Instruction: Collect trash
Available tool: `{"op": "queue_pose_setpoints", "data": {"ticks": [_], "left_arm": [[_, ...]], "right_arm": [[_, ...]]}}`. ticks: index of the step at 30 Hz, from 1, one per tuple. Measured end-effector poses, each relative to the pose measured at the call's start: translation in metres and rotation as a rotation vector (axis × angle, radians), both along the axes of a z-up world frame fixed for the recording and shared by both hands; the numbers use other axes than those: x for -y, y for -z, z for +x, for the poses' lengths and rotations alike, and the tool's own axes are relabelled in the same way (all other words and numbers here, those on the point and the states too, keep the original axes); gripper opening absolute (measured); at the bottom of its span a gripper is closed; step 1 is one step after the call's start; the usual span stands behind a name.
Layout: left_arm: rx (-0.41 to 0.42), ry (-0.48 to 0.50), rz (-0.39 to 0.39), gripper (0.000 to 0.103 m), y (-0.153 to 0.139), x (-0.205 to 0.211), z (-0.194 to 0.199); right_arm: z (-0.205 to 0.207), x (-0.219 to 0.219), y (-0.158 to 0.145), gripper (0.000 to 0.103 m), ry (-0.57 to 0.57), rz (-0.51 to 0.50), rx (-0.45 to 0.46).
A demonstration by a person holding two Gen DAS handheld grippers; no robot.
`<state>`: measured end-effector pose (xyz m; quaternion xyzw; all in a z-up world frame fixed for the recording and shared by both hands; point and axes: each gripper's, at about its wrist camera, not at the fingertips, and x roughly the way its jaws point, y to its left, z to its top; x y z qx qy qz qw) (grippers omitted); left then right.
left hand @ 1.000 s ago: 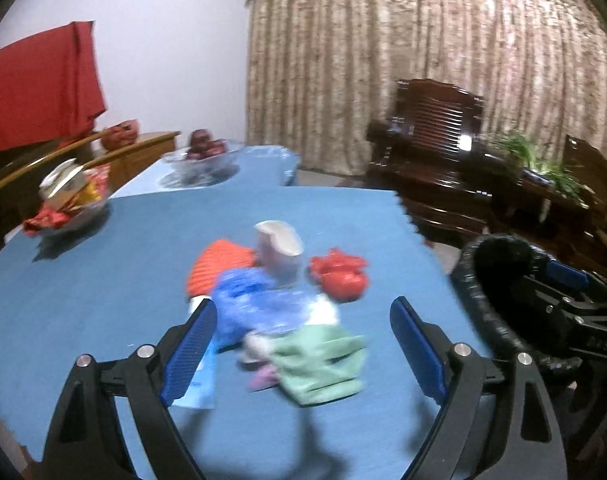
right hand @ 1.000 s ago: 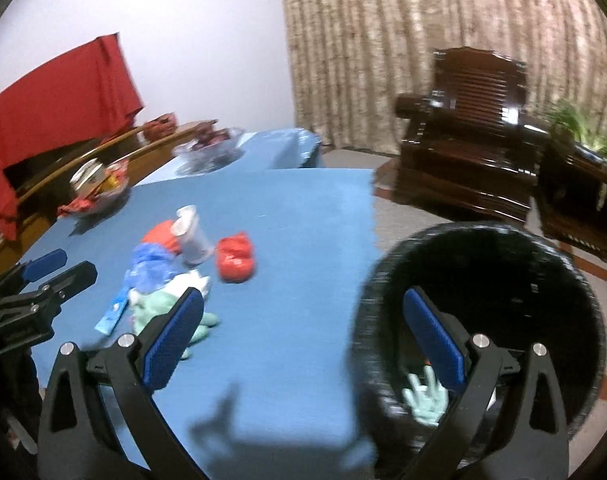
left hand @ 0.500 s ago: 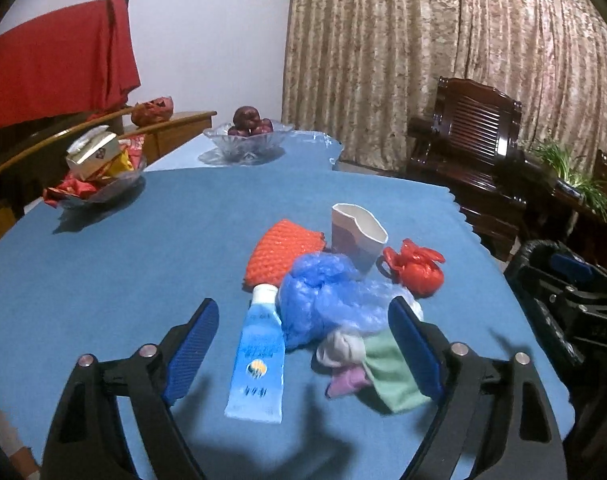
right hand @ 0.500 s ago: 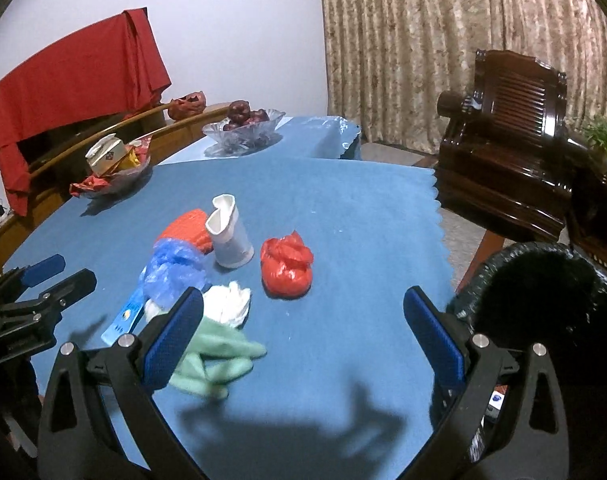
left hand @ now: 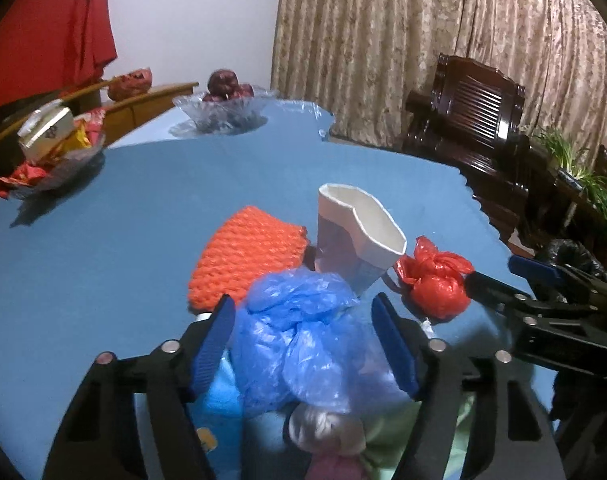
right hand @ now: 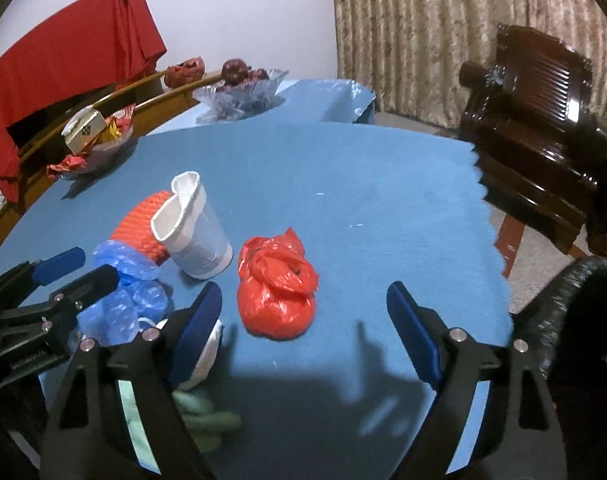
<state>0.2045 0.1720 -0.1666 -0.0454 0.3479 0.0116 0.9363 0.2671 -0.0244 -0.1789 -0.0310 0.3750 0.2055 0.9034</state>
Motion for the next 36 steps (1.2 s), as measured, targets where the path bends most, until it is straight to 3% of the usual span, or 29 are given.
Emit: {"op": "queue_pose_setpoints", "data": {"ticks": [7,10,11,12,13,18,28,36], "left_arm": [[-0.02,0.007,0.0,0.05,0.008,0.0,0.007],[-0.029,0.007,0.012,0.036,0.011,0.0,0.009],[-0.032,0.008,0.016,0.034,0.011,0.0,0.01],[-0.033,0.007,0.018,0.027,0.011,0.0,0.01],[-0.032,0.004,0.021,0.019,0.011,0.0,0.01],[-0.018,-0.009,0.014,0.006,0.005,-0.004,0.008],[0.118,0.016,-0.027,0.003,-0.056,0.002,-0.031],[0.154,0.053,-0.01,0.003,-0.086,0.025,-0.05]], "right_arm": [[0.02,-0.015,0.019,0.076,-0.027,-0.019,-0.063],[0.024,-0.021,0.028,0.065,-0.057,-0.038,-0.11],[0.026,-0.024,0.029,0.057,-0.071,-0.034,-0.123],[0.026,-0.025,0.029,0.052,-0.084,-0.026,-0.132],[0.026,-0.027,0.03,0.04,-0.092,-0.025,-0.136],[0.015,-0.028,0.016,0.036,-0.103,-0.014,-0.091],[-0.022,0.005,-0.05,0.036,-0.069,0.055,0.05],[-0.058,0.037,-0.083,0.036,-0.023,0.082,0.105]]}}
